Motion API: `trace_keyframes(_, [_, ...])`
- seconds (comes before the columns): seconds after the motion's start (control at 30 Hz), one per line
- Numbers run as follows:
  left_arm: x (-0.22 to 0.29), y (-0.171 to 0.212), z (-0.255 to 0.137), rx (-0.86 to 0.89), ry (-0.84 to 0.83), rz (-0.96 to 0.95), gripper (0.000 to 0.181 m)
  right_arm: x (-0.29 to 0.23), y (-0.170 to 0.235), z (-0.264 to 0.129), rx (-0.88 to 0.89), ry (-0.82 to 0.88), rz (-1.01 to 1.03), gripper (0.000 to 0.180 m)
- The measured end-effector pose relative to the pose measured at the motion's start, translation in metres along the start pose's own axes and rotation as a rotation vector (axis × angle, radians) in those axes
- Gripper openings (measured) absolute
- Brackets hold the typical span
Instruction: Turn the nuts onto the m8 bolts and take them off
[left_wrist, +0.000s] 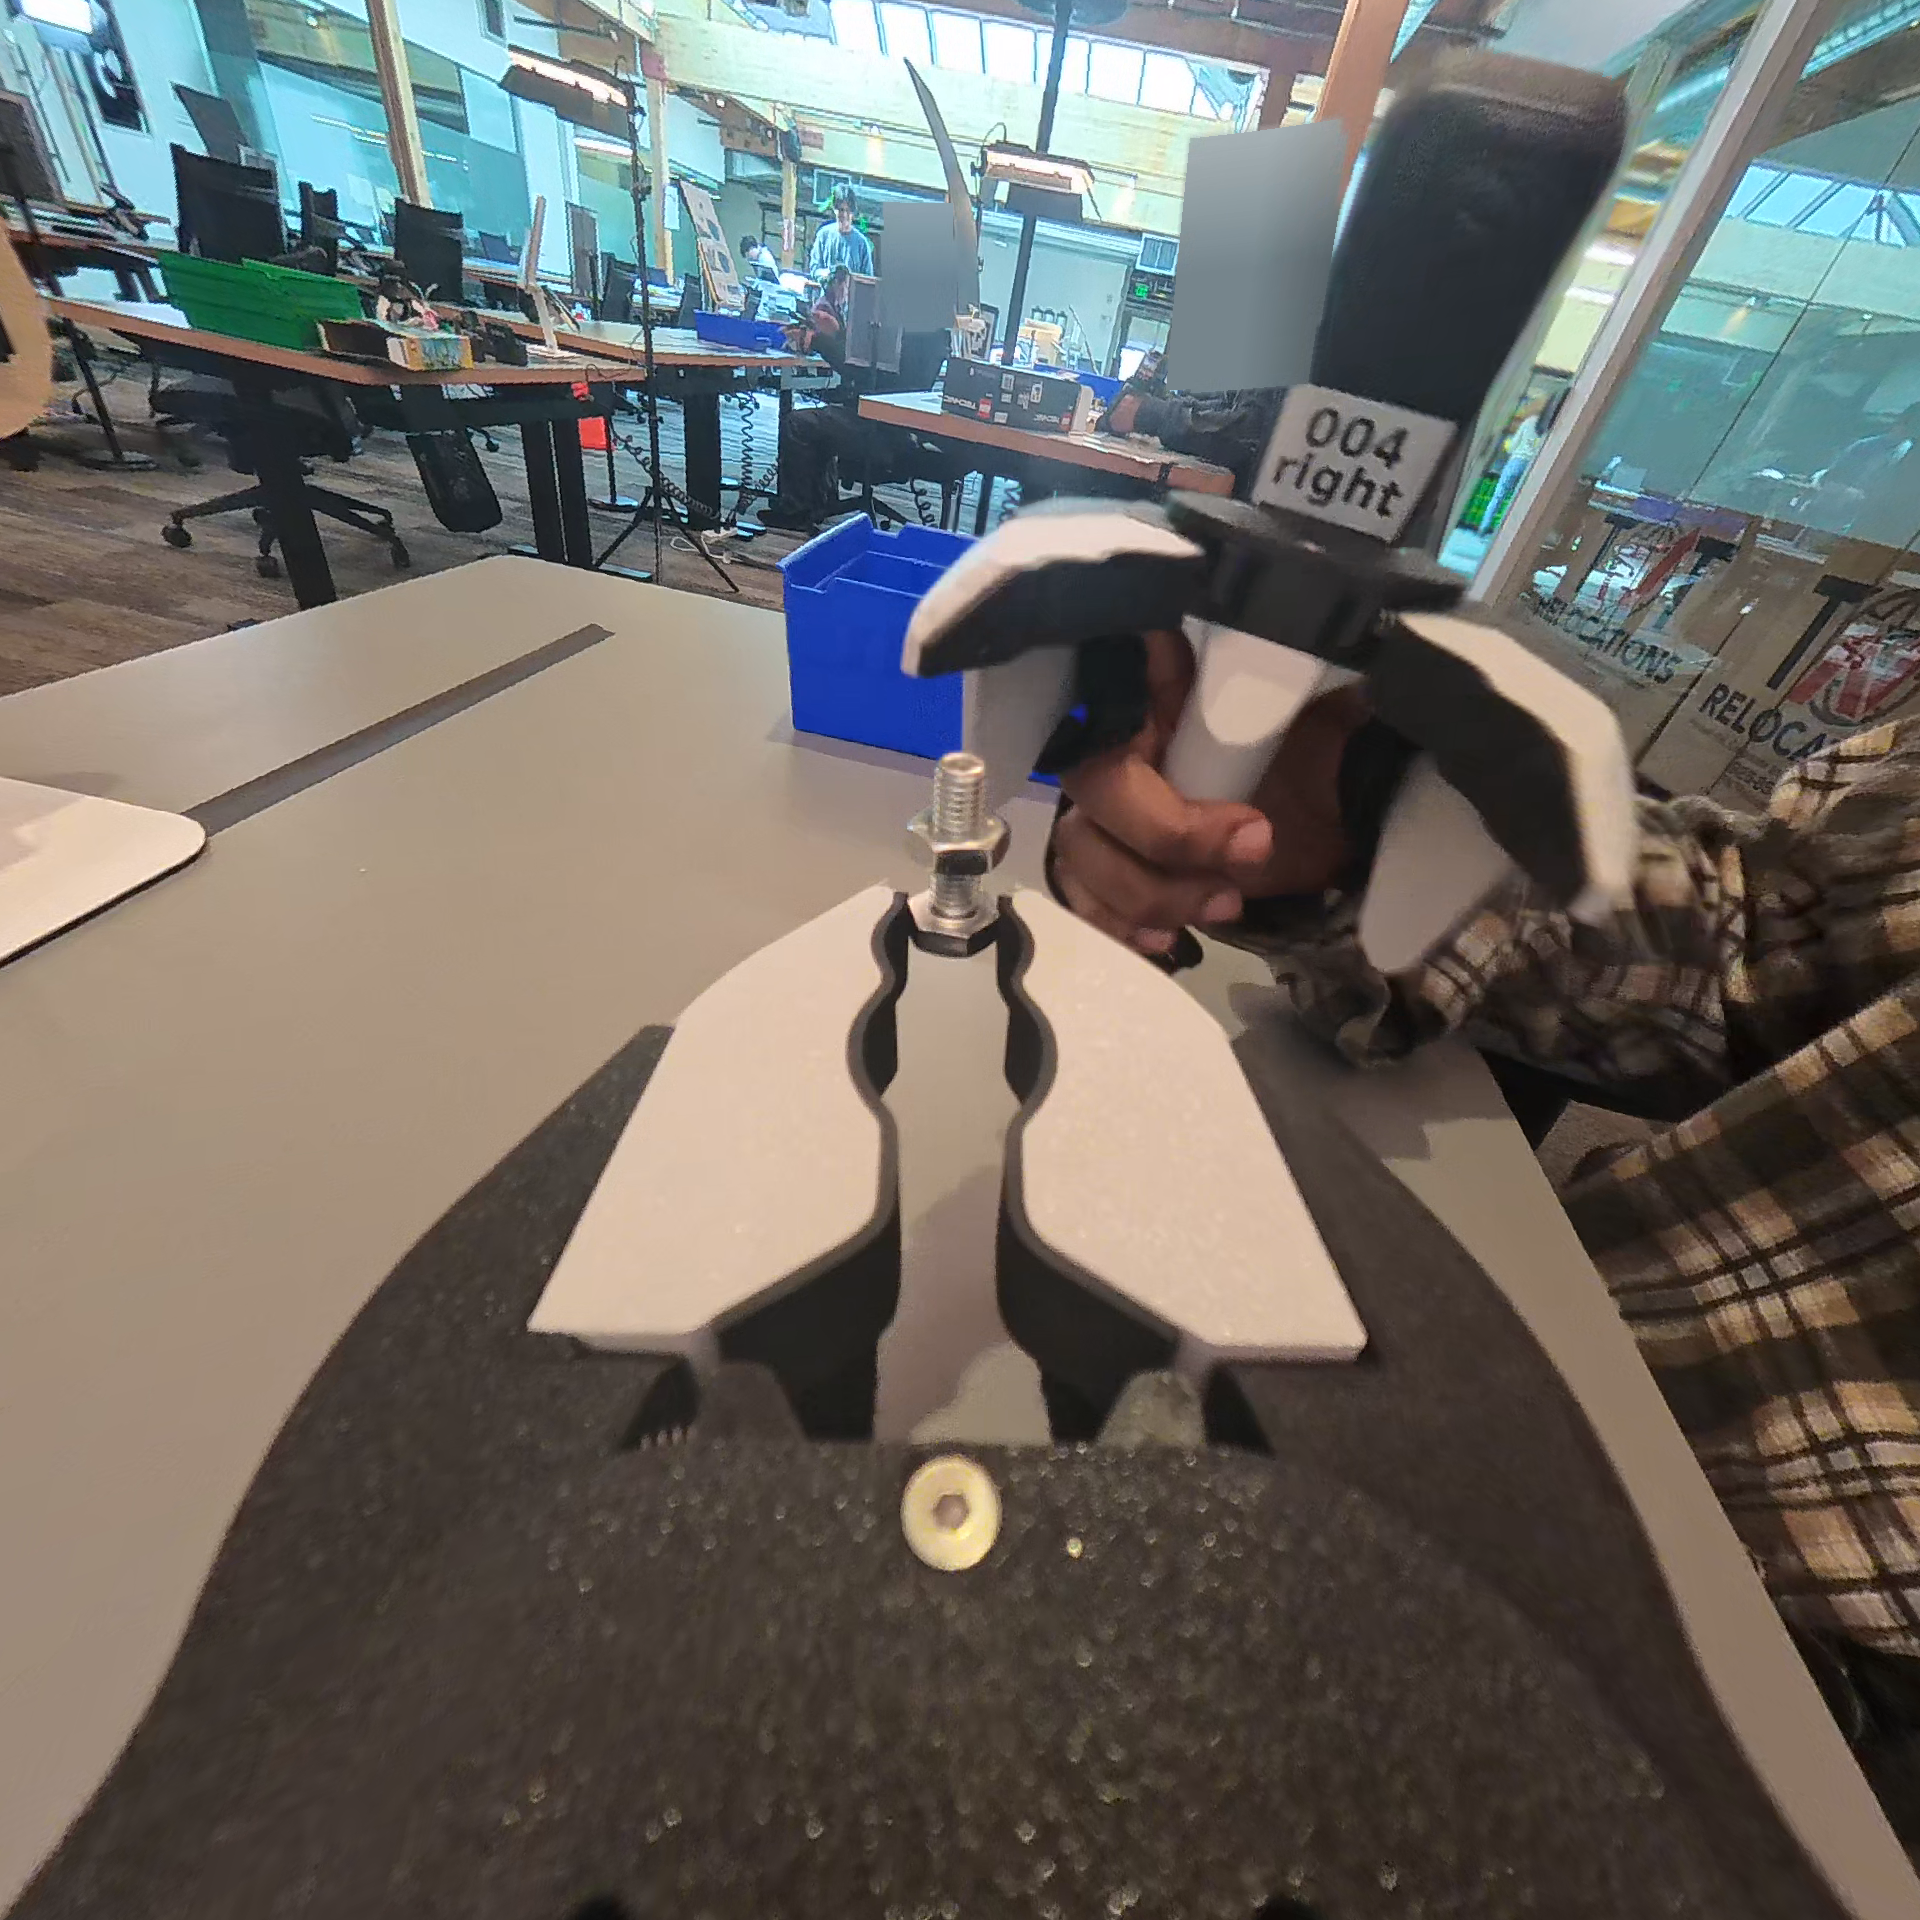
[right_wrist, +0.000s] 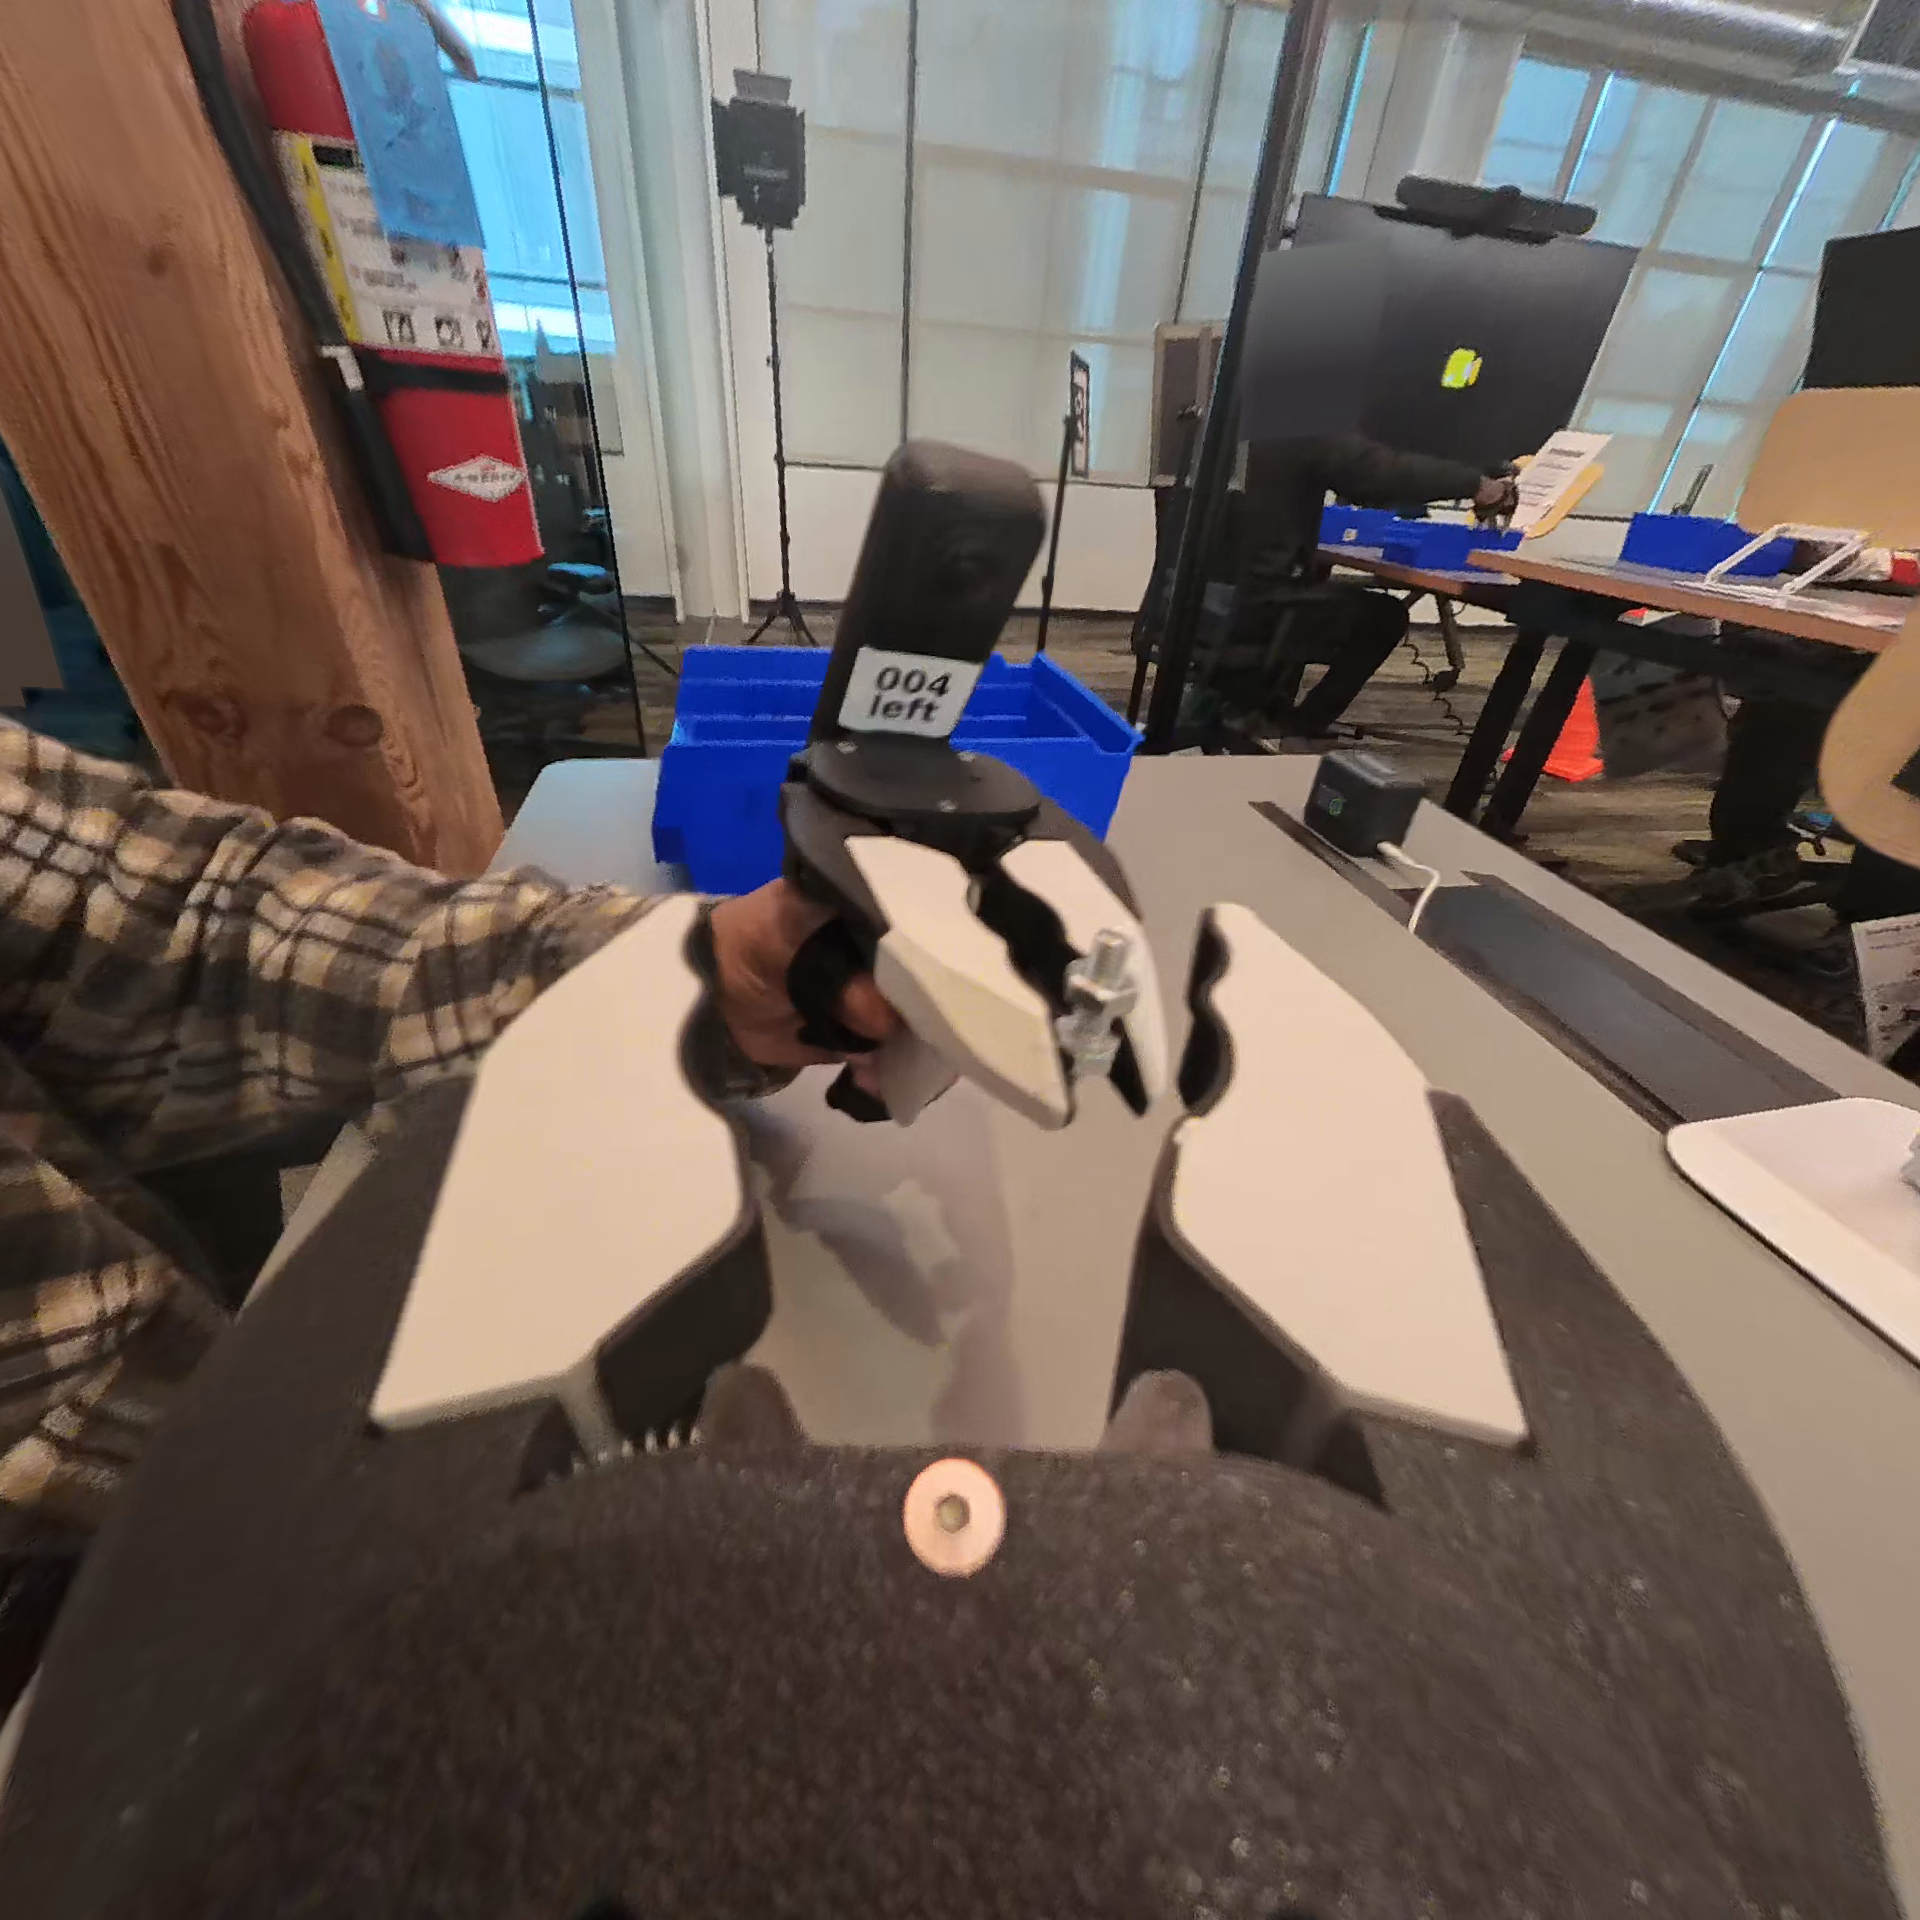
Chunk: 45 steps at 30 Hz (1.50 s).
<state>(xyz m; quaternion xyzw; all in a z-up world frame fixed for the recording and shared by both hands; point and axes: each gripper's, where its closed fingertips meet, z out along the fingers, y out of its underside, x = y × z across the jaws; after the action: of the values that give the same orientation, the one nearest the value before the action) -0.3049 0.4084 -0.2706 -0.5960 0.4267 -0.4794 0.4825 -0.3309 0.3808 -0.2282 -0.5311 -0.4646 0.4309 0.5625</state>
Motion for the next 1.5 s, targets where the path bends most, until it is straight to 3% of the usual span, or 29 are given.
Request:
trace_keyframes(0.13, [0.002, 0.0, 0.001, -0.004, 0.004, 0.01, 0.015, 0.017, -0.004, -0.001, -0.003, 0.017, 0.033, 0.053])
trace_keyframes(0.33, [0.003, 0.002, 0.002, -0.013, 0.008, 0.012, 0.015, 0.028, 0.001, 0.001, -0.037, 0.026, 0.063, 0.027])
trace_keyframes(0.73, [0.004, 0.002, 0.001, -0.016, 0.012, 0.011, 0.016, 0.026, 0.014, 0.01, -0.102, -0.018, 0.097, 0.007])
trace_keyframes(1.07, [0.012, -0.005, 0.002, 0.022, 0.065, -0.034, 0.02, 0.025, -0.009, -0.009, -0.074, 0.015, 0.103, 0.007])
trace_keyframes(1.17, [0.01, -0.004, 0.003, 0.022, 0.057, -0.041, 0.028, 0.037, -0.035, -0.042, -0.055, 0.094, 0.085, 0.007])
trace_keyframes(1.27, [0.012, -0.004, 0.004, 0.032, 0.065, -0.046, 0.029, 0.068, -0.061, -0.105, -0.087, 0.262, 0.032, 0.007])
trace_keyframes(1.4, [0.01, -0.002, 0.005, 0.032, 0.062, -0.049, 0.029, 0.128, -0.076, -0.226, -0.159, 0.601, 0.026, 0.007])
trace_keyframes(1.5, [0.009, 0.0, 0.005, 0.031, 0.05, -0.042, 0.029, 0.17, -0.05, -0.327, -0.276, 0.865, 0.094, 0.007])
